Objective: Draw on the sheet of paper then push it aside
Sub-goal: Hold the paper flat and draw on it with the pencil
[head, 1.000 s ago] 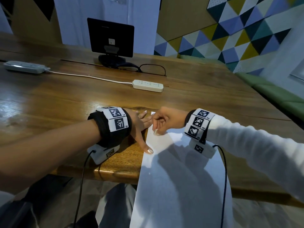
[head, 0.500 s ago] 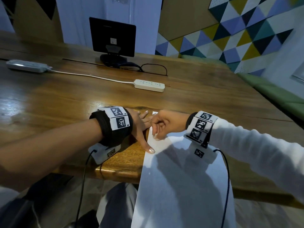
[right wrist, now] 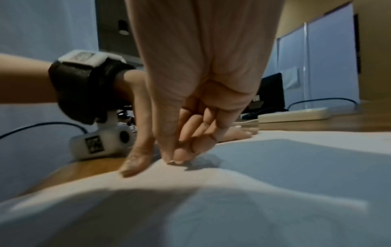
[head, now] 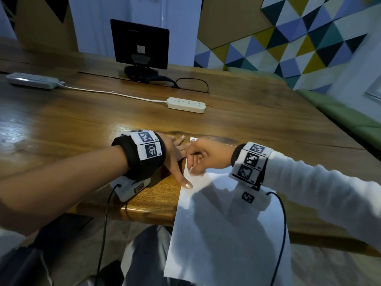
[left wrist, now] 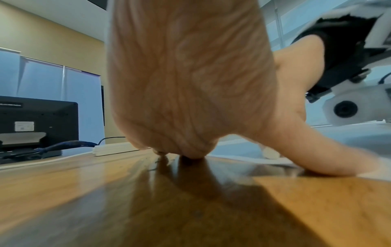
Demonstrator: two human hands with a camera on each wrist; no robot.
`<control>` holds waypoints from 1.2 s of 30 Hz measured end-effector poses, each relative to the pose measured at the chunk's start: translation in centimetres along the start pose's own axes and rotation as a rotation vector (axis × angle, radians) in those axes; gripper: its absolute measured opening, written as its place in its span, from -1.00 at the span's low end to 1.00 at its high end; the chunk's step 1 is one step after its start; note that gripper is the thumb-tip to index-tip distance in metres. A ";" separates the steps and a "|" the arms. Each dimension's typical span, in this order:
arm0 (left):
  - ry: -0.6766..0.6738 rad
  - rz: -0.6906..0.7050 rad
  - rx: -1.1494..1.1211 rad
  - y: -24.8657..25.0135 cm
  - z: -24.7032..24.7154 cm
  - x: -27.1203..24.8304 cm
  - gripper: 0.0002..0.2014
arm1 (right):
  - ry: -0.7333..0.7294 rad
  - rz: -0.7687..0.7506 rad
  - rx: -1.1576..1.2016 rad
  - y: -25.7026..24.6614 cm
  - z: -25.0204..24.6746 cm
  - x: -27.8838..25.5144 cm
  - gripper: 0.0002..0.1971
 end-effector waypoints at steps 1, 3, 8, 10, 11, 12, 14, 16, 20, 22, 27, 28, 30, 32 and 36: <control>0.003 0.000 0.006 0.0 -0.1 0.0 0.20 | -0.029 0.004 0.030 0.1 0.3 -0.2 -0.84; 0.016 0.010 0.009 0.2 -0.2 0.0 0.22 | -0.004 0.028 0.073 0.5 -0.7 -0.4 -0.85; 0.012 -0.015 0.003 -0.1 0.0 0.0 0.24 | -0.030 0.037 0.017 -0.4 0.2 -0.8 -0.90; 0.013 -0.006 -0.011 0.1 -0.1 -0.3 0.24 | -0.053 0.045 0.070 -0.3 0.5 -1.6 -0.89; 0.019 0.005 -0.011 0.3 -0.1 -0.5 0.24 | 0.018 0.061 0.112 0.3 -0.4 -2.2 -0.90; 0.028 0.014 -0.005 0.4 -0.2 -0.7 0.25 | 0.150 0.088 0.170 1.2 -1.8 -3.0 -0.90; 0.051 0.029 0.012 0.6 -0.3 -1.0 0.21 | 0.465 0.181 0.352 4.2 -4.2 -5.6 -0.90; 0.087 0.066 0.042 2.1 -0.2 -1.2 0.12 | 0.638 0.292 0.602 7.3 -3.9 -8.5 -0.90; 0.193 0.349 0.042 9.6 0.6 -1.6 -0.13 | 0.737 0.369 0.863 10.0 -2.1 -11.0 -0.80; 0.178 0.505 0.036 12.8 1.0 -2.5 -0.23 | 0.768 0.351 0.912 10.4 -2.0 -11.3 -0.82; 0.195 0.054 -0.174 5.7 0.1 -1.0 -0.28 | 0.771 0.327 0.911 10.6 -1.7 -11.4 -0.83; 0.197 -0.112 -0.204 3.1 0.2 -0.8 -0.25 | 0.770 0.324 0.913 10.7 -1.6 -11.5 -0.84; 0.180 -0.246 -0.152 0.8 0.6 -1.1 -0.22 | 0.768 0.321 0.926 11.0 -1.6 -11.7 -0.86; 0.234 -0.117 -0.040 2.2 0.4 -2.3 -0.24 | 0.775 0.320 0.959 11.4 -1.6 -11.7 -0.88; 0.243 0.298 0.122 8.8 0.2 -3.7 -0.32 | 0.829 0.320 0.978 11.7 -2.1 -11.6 -0.88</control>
Point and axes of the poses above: each hand's wrist, its own x-axis towards the middle knuckle, its own z-axis out of the palm, y = z × x, the point moved 8 cm from there along x, towards the middle knuckle, and after that the axes turned 9 degrees about -y, right-handed, at the moved point
